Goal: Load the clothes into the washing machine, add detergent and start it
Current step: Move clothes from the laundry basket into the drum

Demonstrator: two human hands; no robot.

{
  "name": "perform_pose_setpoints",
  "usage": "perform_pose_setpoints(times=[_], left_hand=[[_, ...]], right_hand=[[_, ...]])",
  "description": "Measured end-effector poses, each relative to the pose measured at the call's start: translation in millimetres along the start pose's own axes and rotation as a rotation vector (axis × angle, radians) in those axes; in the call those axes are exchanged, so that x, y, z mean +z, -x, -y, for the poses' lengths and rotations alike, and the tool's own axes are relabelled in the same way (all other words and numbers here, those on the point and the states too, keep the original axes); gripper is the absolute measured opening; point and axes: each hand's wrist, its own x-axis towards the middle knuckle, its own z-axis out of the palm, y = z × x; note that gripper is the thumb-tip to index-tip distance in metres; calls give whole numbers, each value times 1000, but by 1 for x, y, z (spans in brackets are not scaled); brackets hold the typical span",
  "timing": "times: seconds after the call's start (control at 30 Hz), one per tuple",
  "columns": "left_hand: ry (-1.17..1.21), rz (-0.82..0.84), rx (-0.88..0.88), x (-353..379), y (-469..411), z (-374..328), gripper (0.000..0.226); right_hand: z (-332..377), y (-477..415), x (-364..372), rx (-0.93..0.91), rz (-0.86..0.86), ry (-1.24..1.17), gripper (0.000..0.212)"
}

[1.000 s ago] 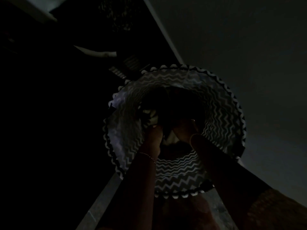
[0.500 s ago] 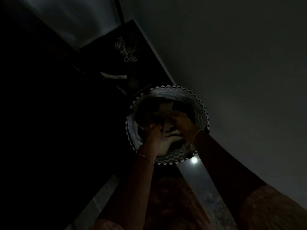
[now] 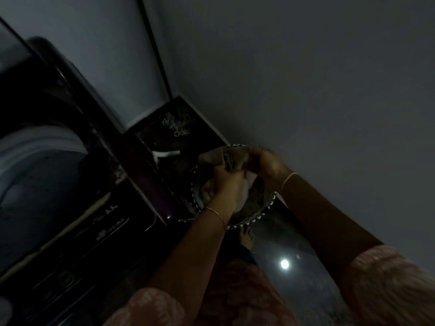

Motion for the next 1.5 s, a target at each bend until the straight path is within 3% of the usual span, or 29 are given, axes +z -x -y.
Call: perform_pose_setpoints(times=[0.13,0.27,0.5,0.77,0.9,1.03,1.13,1.23,1.3,1.43,1.5], left_hand=[[-51,112,116,-22,31,-33,50],[-196,206,243,-44,27,-50,79],[-309,138,623,-97,83,-107,47],[-544,318,785,-117,127,-161,107],[-662,243,911,-108,143,-192,132],[-719,192,1042,-98,153,-212,140],[-705,146,1079,-95,161,-224,125],[-614,84,1117,-94,168,-234,74],[-552,55,1146,-95,170,-239,53],[-494,-42,1168,-90,177,-251,38],[-426,-107,1122,-90,184,-259,37]], right_hand=[[28,37,14,-109,-65,15,24],[58,80,27,-229,-64,56,24],[105,150,46,-410,-92,67,25],[174,210,62,-546,-69,80,20],[203,227,69,-581,-101,72,24],[224,241,73,-589,-46,97,21],[233,246,75,-569,32,118,16],[242,246,78,-590,109,77,15],[248,243,78,-622,184,61,16],[257,232,75,-794,250,209,15],[253,226,70,-829,236,304,33]])
